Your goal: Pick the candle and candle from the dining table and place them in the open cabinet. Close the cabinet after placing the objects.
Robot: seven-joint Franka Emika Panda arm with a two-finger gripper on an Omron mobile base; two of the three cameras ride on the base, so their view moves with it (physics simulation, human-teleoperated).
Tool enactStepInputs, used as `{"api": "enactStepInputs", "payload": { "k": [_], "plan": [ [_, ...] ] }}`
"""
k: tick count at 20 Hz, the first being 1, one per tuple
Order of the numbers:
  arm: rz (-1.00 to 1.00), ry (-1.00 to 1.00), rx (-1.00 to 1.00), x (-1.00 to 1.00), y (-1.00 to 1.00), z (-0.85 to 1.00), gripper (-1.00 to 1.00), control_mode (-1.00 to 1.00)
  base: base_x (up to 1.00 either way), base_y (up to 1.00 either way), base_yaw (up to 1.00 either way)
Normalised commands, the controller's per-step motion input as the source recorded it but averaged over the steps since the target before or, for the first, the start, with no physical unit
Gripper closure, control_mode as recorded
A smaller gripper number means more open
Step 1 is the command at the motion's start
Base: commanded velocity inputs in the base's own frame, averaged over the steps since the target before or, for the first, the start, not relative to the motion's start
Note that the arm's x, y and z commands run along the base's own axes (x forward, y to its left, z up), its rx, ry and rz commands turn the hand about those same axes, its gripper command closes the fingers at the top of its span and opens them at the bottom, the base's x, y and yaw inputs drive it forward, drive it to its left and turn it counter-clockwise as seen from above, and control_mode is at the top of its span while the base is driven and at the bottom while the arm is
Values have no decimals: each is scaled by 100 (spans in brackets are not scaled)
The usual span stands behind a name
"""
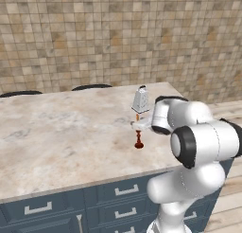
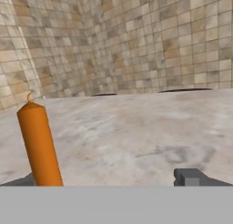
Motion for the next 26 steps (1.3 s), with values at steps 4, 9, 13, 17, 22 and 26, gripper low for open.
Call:
{"api": "enactStepInputs", "payload": {
  "k": [4, 9, 13, 17, 22, 26],
  "plan": [
    [0, 0, 0, 20, 0, 0, -100, -100, 0, 0, 0],
    [0, 0, 0, 11, 0, 0, 100, -100, 0, 0, 0],
    [0, 0, 0, 0, 0, 0, 100, -100, 0, 0, 0],
    [0, -1, 5, 0, 0, 16, 100, -100, 0, 0, 0],
    [-4, -7, 5, -12, 0, 66, 100, -100, 0, 0, 0],
    [-6, -10, 2, -32, 0, 92, 100, -100, 0, 0, 0]
  ]
}}
